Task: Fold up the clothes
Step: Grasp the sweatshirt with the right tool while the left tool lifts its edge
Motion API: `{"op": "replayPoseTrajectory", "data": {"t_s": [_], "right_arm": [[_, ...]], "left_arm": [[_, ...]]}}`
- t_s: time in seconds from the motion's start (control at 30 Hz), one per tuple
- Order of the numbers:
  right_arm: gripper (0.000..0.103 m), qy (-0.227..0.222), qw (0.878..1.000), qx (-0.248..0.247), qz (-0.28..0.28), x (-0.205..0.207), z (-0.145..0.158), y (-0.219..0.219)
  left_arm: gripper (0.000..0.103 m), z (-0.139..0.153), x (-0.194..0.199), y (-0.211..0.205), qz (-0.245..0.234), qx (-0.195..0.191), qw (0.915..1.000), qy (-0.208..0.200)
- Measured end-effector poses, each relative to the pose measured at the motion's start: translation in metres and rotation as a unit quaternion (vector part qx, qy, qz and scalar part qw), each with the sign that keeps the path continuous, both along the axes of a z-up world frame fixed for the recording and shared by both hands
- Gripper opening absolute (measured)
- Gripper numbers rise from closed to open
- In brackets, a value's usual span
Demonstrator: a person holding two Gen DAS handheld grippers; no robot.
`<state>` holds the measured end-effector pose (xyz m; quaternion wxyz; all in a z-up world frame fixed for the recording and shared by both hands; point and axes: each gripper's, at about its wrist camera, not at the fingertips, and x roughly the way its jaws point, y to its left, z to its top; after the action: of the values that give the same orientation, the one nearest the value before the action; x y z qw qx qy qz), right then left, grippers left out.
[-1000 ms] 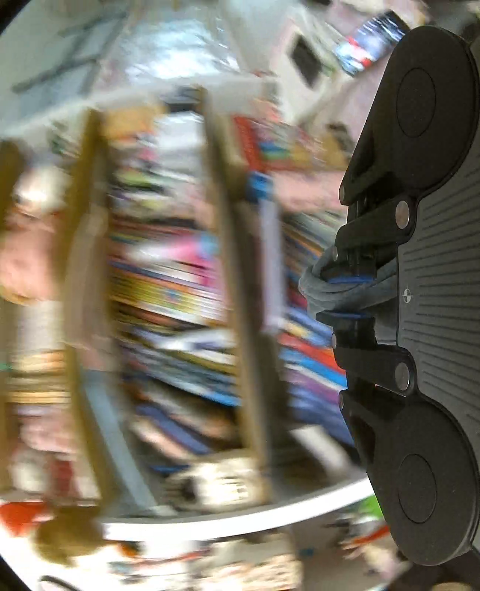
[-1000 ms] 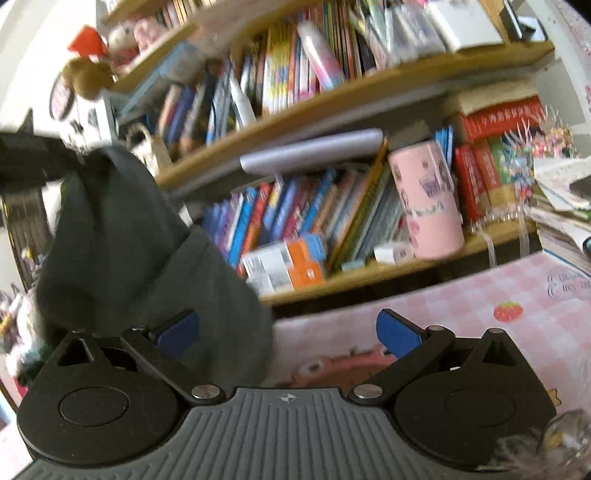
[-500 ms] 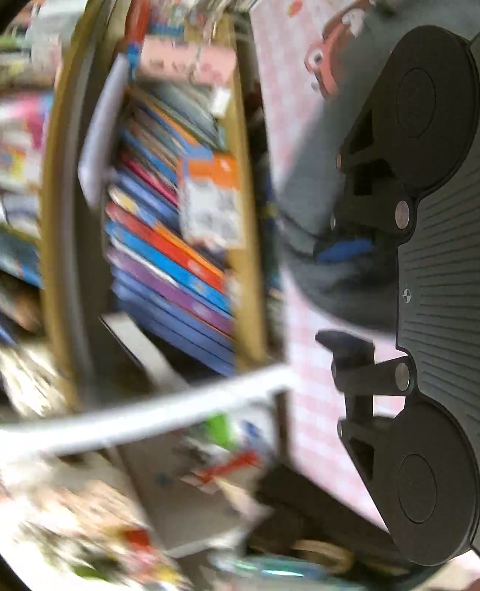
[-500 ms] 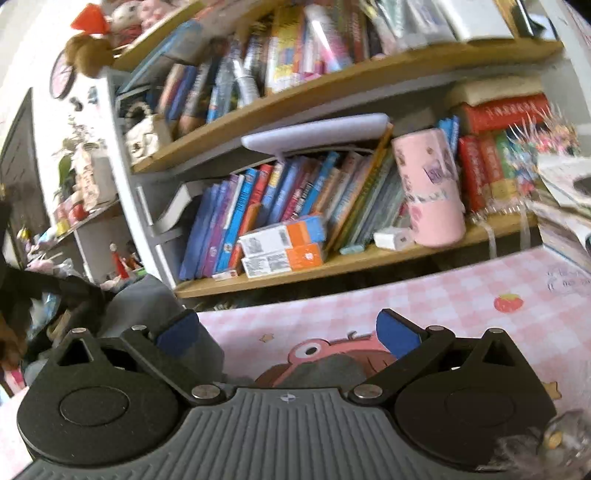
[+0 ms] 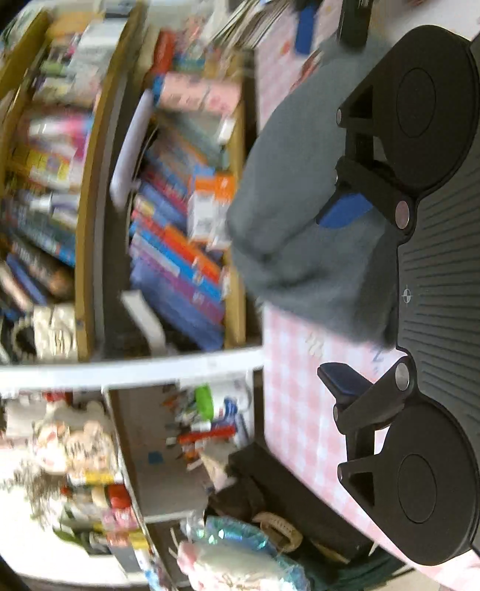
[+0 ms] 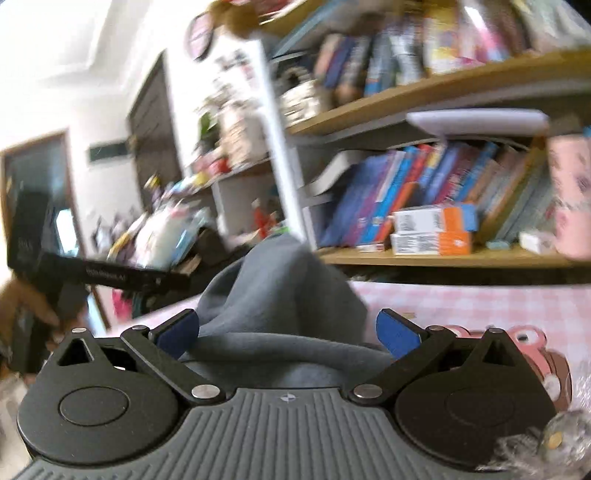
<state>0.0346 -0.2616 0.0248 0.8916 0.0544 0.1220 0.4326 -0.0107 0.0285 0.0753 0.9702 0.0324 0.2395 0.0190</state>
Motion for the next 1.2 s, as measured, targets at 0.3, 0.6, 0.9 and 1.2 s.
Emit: {"op": "replayPoseTrajectory", "data": {"t_s": [0.3, 0.6, 0.9, 1.2], "right_arm": [[0.070, -0.049, 0.985, -0.157, -0.056, -0.004, -0.020, 0.026], [0.050, 0.006, 0.981, -0.094, -0.169, 0.029, -0.014, -0.016], [0.043, 0.012, 0.983, -0.143, -0.114, 0.028, -0.021, 0.001], [0.032, -0.057, 0.973, 0.117, -0.191, 0.013, 0.032, -0.087]], "left_arm": [[0.082, -0.058, -0.010, -0.079, -0.100, 0.221, 0.9689, 0.050], [0.068, -0.090, 0.008, -0.109, -0.122, 0.385, 0.9142, 0.027], [0.009, -0.043, 0.017, -0.090, -0.056, 0.408, 0.9111, -0.022], [0.008, 0.125, -0.073, -0.048, 0.000, 0.157, 0.9494, -0.272]]}}
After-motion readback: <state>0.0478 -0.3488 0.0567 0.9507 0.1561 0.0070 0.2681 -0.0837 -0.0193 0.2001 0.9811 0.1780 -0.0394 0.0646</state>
